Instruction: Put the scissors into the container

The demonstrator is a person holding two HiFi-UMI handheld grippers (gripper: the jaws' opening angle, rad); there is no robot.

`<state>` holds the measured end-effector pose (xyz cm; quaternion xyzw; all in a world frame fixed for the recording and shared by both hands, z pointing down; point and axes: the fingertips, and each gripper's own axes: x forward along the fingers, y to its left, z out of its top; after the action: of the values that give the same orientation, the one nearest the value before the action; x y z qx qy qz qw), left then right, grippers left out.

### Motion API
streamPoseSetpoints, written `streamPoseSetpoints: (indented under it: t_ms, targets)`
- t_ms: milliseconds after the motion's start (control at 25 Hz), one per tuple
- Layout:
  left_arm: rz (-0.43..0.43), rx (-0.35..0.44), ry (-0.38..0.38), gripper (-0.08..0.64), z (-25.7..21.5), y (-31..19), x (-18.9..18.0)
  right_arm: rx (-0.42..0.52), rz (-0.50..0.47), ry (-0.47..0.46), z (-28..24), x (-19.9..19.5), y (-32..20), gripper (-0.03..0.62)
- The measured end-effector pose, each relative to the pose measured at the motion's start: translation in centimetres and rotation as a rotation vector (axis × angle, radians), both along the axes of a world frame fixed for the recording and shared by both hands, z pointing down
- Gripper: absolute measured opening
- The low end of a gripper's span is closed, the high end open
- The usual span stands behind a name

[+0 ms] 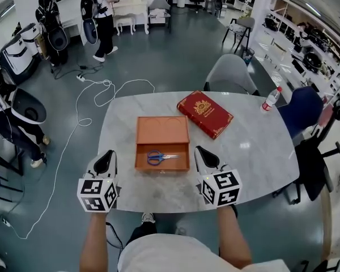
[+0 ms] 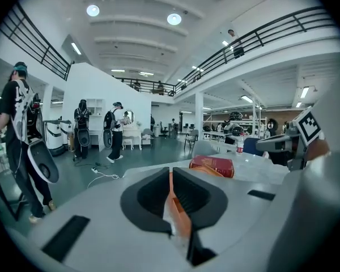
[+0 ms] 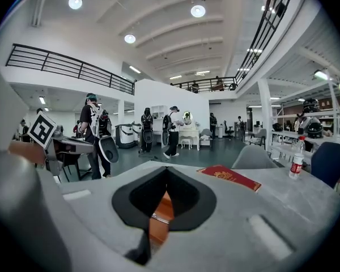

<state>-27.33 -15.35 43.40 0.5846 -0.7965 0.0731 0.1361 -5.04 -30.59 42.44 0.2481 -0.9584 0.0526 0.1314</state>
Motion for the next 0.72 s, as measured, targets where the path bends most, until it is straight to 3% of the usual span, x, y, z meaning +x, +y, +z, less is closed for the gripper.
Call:
streamPoseSetpoints:
  t_ms: [720]
  targets:
    - [0.015, -0.028, -0.032, 0.025, 0.6, 0.6, 0.6, -0.008, 0.023, -0.001, 0.6, 1.1, 1.1, 0.005]
